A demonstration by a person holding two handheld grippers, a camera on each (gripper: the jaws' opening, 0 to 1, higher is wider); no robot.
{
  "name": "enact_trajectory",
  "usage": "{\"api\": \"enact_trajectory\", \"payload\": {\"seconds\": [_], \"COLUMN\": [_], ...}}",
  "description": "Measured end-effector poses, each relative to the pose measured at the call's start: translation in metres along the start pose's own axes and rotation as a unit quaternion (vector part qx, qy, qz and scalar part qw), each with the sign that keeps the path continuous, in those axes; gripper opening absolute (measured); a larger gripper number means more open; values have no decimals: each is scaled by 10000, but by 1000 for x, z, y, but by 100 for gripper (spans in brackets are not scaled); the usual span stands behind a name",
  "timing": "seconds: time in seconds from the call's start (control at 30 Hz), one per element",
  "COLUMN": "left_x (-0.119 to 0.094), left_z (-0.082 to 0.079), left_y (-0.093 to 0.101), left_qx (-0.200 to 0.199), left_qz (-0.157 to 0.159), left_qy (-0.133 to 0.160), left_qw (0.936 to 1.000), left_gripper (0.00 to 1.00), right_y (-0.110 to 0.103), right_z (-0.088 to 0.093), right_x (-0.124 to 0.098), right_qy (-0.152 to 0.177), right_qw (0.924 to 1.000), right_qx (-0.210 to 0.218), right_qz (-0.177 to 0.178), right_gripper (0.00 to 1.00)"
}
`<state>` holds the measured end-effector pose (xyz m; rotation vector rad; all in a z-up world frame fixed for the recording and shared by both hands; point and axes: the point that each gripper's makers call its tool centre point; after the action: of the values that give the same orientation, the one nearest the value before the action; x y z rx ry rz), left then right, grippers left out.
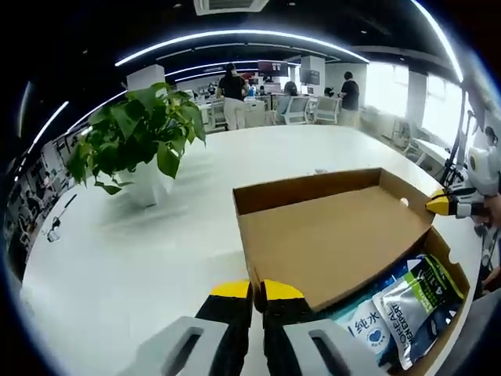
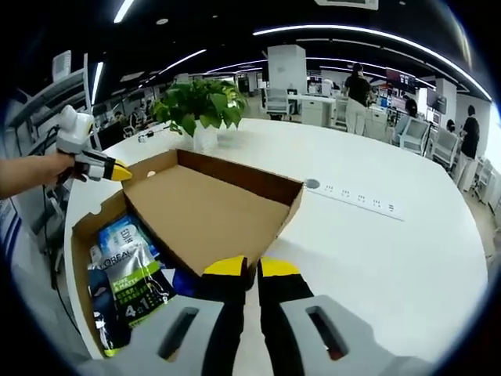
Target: Operate the shoe box by opening the lid, removing the specified soft item, and placing it in the target area until the item is outside and the box remains undamaged.
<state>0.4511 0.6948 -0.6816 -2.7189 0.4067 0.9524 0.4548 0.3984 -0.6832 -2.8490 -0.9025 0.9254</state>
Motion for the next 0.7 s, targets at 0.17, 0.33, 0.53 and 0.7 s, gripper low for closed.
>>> {"api": "enact_trajectory", "payload": {"seconds": [0.17,0.33,0.53,0.7], "left_x": [4,6,10,11], "left_z": [1,3,6,6], "left_y": [0,1,1,2], "left_qx": [-26,-51,-112,-137], "left_qz": [16,20,25,31], "left_qy": [-52,-96,-148,-179], "left_qw": [10000,9999,9998,9997], "left_gripper": [3,3,3,3], "right_y": [1,3,5,5], "right_z": [2,4,6,6], "right_x": [2,5,8,9], "right_qy": [-44,-96,-145,-162], "right_qw": [9999,9998,9995,9994], "right_qx": [104,151,283,320], "right_qz": [-16,2,1,15], "right_gripper": [4,4,4,4]}}
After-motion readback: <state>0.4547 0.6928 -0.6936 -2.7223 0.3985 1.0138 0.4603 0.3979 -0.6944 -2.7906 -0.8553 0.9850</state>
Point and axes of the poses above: the point that each gripper's makers call its tool centre point, and the gripper's own axes: x roughly forward along the fingers, y roughly to its right, z roughly out of its underside, and after that the axes turned 8 degrees about x, right-handed
